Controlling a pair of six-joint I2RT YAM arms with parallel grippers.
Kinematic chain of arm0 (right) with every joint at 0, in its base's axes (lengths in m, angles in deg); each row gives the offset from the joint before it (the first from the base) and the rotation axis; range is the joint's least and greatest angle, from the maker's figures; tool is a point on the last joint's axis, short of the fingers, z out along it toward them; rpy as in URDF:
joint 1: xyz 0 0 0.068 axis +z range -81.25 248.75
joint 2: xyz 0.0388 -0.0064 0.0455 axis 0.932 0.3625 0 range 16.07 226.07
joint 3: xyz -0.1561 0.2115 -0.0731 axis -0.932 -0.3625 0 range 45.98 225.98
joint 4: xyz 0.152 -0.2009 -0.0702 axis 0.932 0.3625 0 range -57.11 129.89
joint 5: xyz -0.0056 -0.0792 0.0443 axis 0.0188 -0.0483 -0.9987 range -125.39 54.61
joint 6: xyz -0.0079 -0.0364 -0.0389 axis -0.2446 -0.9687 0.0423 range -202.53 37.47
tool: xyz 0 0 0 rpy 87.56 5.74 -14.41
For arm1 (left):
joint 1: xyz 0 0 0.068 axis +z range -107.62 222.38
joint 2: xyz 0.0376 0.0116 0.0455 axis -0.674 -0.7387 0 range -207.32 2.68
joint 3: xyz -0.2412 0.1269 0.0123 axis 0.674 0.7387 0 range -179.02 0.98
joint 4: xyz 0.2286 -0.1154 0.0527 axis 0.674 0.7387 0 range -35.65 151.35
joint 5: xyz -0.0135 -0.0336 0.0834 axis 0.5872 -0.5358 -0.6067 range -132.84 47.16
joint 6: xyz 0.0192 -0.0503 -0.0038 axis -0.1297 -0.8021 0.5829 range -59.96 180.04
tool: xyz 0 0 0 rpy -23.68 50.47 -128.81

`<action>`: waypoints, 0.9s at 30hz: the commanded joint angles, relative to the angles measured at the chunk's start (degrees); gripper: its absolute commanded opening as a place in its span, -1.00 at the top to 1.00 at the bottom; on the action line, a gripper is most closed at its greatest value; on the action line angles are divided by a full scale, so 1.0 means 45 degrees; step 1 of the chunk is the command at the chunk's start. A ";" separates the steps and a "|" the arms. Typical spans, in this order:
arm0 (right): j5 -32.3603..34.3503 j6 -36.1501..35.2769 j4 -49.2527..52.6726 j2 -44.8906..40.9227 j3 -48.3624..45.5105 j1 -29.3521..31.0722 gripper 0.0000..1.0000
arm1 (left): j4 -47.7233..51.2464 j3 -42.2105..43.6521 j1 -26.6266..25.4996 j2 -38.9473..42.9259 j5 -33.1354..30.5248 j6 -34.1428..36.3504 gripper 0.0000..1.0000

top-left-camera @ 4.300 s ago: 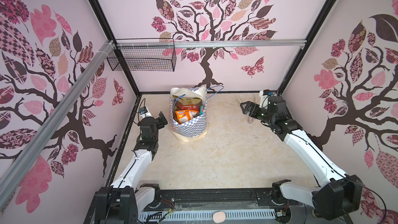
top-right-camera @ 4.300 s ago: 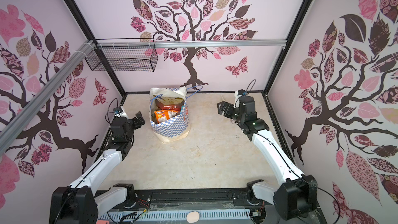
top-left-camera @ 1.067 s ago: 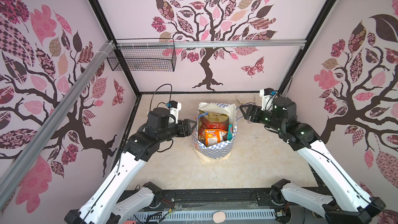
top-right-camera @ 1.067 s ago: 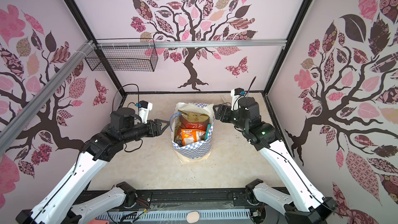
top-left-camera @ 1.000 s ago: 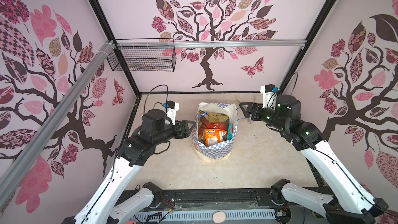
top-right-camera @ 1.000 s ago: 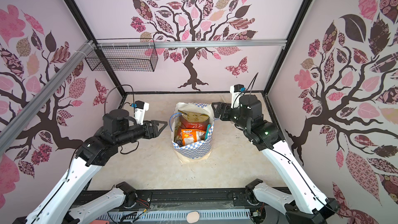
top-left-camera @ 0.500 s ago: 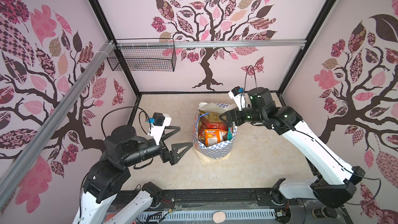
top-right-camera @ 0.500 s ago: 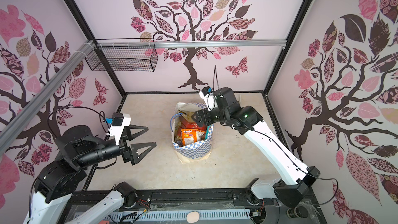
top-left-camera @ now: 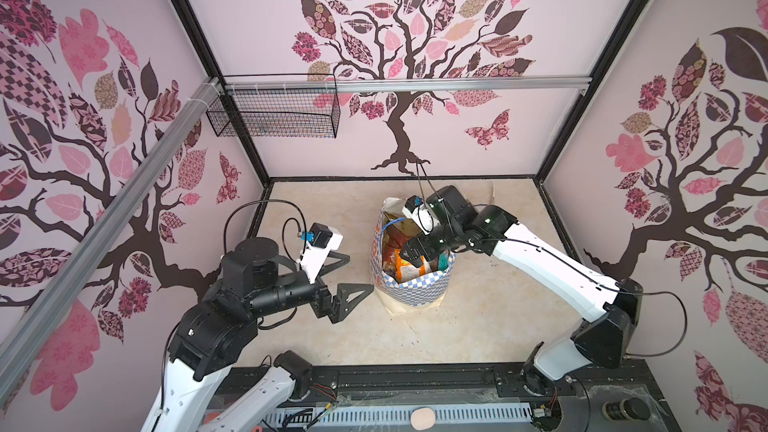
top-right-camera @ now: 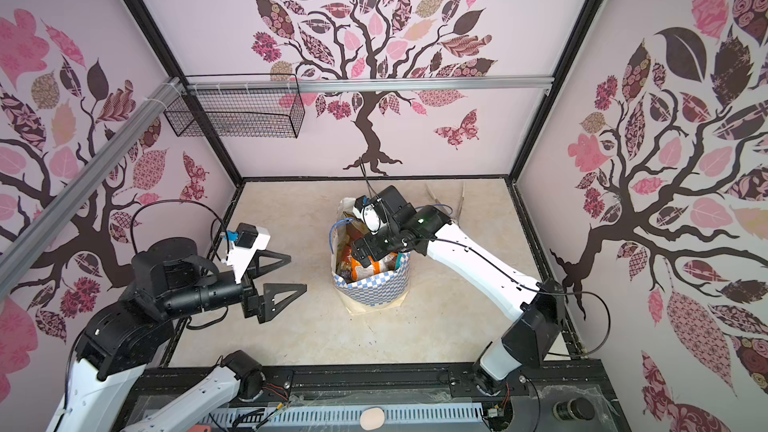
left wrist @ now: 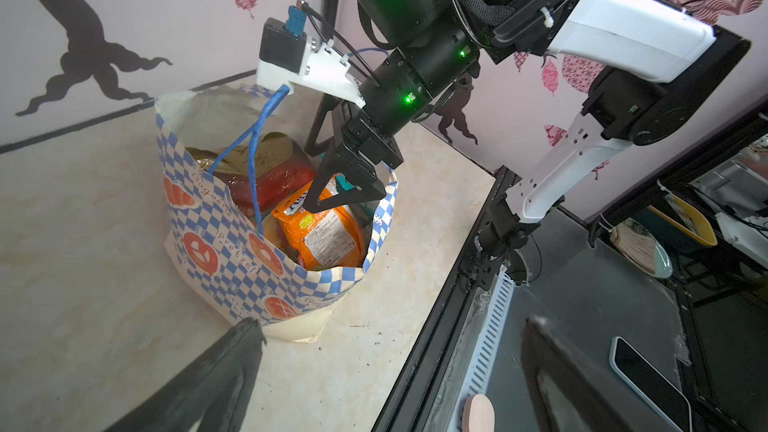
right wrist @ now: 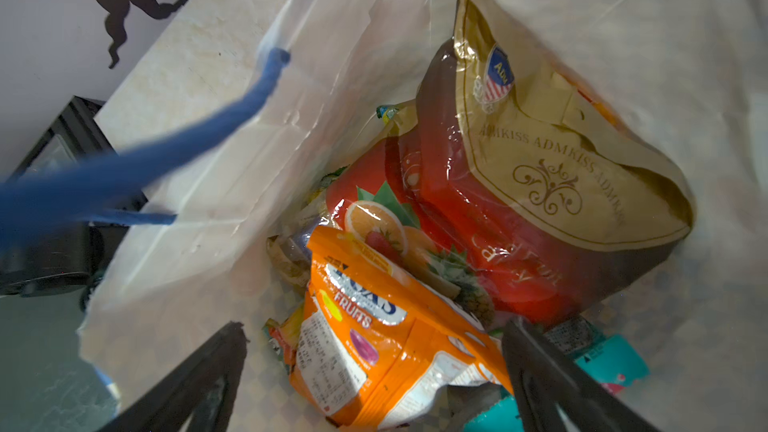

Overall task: Take the snacks out of the paper bag
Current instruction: 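Lower the right gripper into the bag and grasp the orange chip bag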

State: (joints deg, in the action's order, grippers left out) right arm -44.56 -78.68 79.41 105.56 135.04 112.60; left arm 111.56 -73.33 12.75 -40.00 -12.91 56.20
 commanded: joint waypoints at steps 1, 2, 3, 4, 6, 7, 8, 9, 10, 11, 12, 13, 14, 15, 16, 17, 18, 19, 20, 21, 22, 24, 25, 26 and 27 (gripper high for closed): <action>0.0436 -0.0251 0.0144 0.0453 -0.0075 0.0071 -0.99 | 0.0548 0.0114 -0.0027 -0.0011 -0.0596 0.0059 -0.97; 0.0436 -0.0274 0.0119 0.0534 -0.0198 0.0079 -0.99 | 0.0548 0.0159 -0.0023 0.0018 -0.0633 0.0033 -0.97; 0.0418 -0.0261 0.0077 0.0605 -0.0314 0.0109 -0.99 | 0.0529 0.0205 -0.0027 0.0031 -0.0665 -0.0016 -0.97; 0.0342 -0.0290 0.0069 0.0685 -0.0411 0.0138 -0.99 | 0.0480 0.0222 -0.0036 0.0060 -0.0671 -0.0024 -0.97; 0.0299 -0.0310 0.0083 0.0858 -0.0533 0.0223 -0.99 | 0.0426 0.0280 -0.0037 0.0052 -0.0704 -0.0026 -0.97; 0.0266 -0.0323 0.0091 0.0939 -0.0597 0.0257 -0.99 | 0.0412 0.0256 -0.0037 0.0013 -0.0732 -0.0046 -0.97; 0.0242 -0.0347 0.0071 0.0996 -0.0662 0.0266 -0.99 | 0.0395 0.0270 -0.0020 -0.0007 -0.0768 -0.0046 -0.97; 0.0241 -0.0332 0.0033 0.1058 -0.0753 0.0274 -0.99 | 0.0377 0.0268 -0.0036 -0.0043 -0.0763 -0.0046 -0.97; 0.0287 -0.0347 -0.0001 0.1106 -0.0825 0.0276 -0.98 | 0.0337 0.0275 -0.0034 -0.0073 -0.0787 -0.0080 -0.97; 0.0373 -0.0347 -0.0023 0.1161 -0.0911 0.0288 -0.96 | 0.0316 0.0248 -0.0020 -0.0094 -0.0807 -0.0114 -0.97; 0.0468 -0.0334 -0.0055 0.1196 -0.0978 0.0275 -0.92 | 0.0302 0.0227 -0.0032 -0.0129 -0.0830 -0.0177 -0.97; 0.0600 -0.0320 -0.0089 0.1225 -0.1015 0.0274 -0.90 | 0.0308 0.0211 -0.0027 -0.0172 -0.0850 -0.0197 -0.97; 0.0692 -0.0265 -0.0116 0.1245 -0.1023 0.0276 -0.86 | 0.0313 0.0149 -0.0035 -0.0201 -0.0868 -0.0231 -0.97; 0.0748 -0.0228 -0.0103 0.1264 -0.1000 0.0279 -0.79 | 0.0314 0.0123 -0.0035 -0.0213 -0.0909 -0.0257 -0.97; 0.0767 -0.0193 -0.0052 0.1294 -0.0936 0.0279 -0.73 | 0.0316 0.0068 -0.0018 -0.0221 -0.0924 -0.0266 -0.97; 0.0810 -0.0165 -0.0007 0.1319 -0.0868 0.0275 -0.68 | 0.0304 0.0049 -0.0024 -0.0201 -0.0939 -0.0261 -0.97; 0.0910 -0.0118 0.0013 0.1336 -0.0783 0.0274 -0.63 | 0.0293 0.0030 -0.0023 -0.0199 -0.0958 -0.0259 -0.97; 0.0995 -0.0077 0.0003 0.1343 -0.0713 0.0274 -0.57 | 0.0257 0.0010 -0.0032 -0.0185 -0.0987 -0.0246 -0.97; 0.1064 -0.0061 -0.0002 0.1329 -0.0654 0.0276 -0.53 | 0.0238 0.0004 -0.0032 -0.0164 -0.1007 -0.0251 -0.97; 0.1135 -0.0028 0.0018 0.1309 -0.0570 0.0277 -0.45 | 0.0221 0.0038 -0.0037 -0.0123 -0.1024 -0.0246 -0.97; 0.1173 -0.0018 0.0013 0.1270 -0.0523 0.0284 -0.33 | 0.0190 0.0029 -0.0035 -0.0097 -0.1027 -0.0242 -0.97; 0.1159 0.0070 -0.0113 0.1136 -0.0438 0.0284 -0.09 | 0.0096 0.0057 -0.0026 -0.0065 -0.1003 -0.0261 -0.97; 0.1075 0.0115 -0.0233 0.1047 -0.0422 0.0276 0.02 | 0.0071 0.0066 -0.0018 -0.0071 -0.0990 -0.0278 -0.97; 0.0940 0.0156 -0.0359 0.0932 -0.0404 0.0274 0.15 | 0.0025 0.0066 -0.0037 -0.0056 -0.0971 -0.0295 -0.97; 0.0821 0.0224 -0.0514 0.0815 -0.0411 0.0278 0.27 | 0.0022 0.0050 -0.0028 -0.0050 -0.0969 -0.0281 -0.97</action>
State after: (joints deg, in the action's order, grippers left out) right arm -40.51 -78.46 78.38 110.26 130.89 113.63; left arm 113.12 -73.20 12.75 -40.74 -17.15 55.28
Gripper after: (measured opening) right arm 0.402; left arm 0.986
